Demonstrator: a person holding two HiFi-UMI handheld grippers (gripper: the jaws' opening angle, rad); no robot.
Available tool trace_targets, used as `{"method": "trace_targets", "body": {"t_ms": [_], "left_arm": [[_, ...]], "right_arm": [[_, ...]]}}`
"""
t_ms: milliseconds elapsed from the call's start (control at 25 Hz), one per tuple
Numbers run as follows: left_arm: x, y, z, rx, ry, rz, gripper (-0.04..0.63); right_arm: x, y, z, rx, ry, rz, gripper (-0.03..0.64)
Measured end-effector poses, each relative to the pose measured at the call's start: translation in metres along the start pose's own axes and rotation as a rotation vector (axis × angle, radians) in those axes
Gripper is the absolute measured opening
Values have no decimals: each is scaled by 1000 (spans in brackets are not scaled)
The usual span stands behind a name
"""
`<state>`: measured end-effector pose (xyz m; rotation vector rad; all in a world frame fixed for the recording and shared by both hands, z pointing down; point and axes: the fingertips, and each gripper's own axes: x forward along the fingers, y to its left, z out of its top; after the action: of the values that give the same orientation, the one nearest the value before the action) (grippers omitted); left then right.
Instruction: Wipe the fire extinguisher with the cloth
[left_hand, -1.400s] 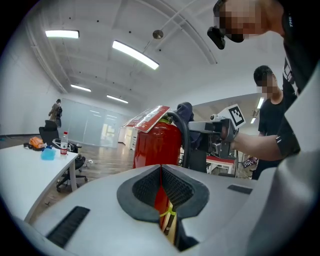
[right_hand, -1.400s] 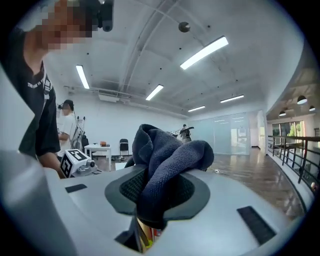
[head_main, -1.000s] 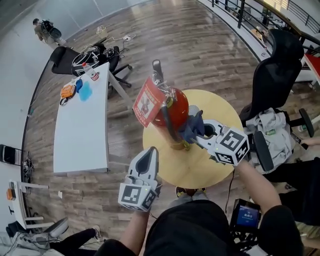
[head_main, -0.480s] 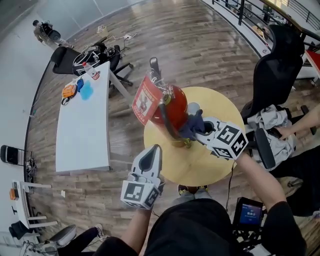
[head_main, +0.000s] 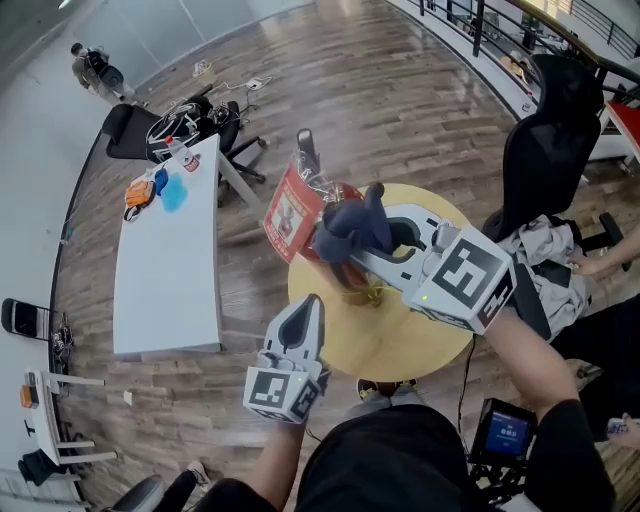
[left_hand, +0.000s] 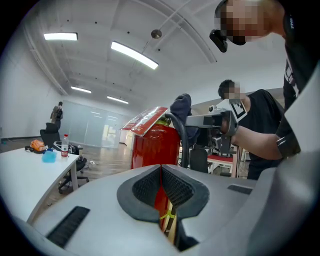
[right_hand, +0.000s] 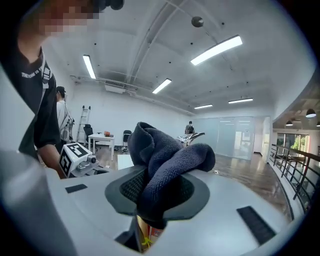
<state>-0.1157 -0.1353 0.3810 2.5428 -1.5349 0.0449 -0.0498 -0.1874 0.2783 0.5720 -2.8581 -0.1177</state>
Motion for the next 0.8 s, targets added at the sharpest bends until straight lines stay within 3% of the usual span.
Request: {"method": "trace_targets", "body": {"t_ms": [200, 320, 480, 640, 800], "left_arm": [[-1, 2, -1, -8, 2, 5, 25], [-2, 3, 0, -8, -1, 11, 25], [-1, 3, -3, -5, 4, 8, 25], [2, 1, -4, -8, 6, -1, 25], [2, -4, -6, -16, 13, -9, 25]], "right_arm": [[-7, 13, -30, 44, -19, 35, 91], [3, 18, -88, 41, 121, 22, 92], [18, 18, -162, 206, 211, 49, 92], [25, 11, -230, 277, 360, 24, 92], [26, 14, -243, 278, 401, 12, 92]]}}
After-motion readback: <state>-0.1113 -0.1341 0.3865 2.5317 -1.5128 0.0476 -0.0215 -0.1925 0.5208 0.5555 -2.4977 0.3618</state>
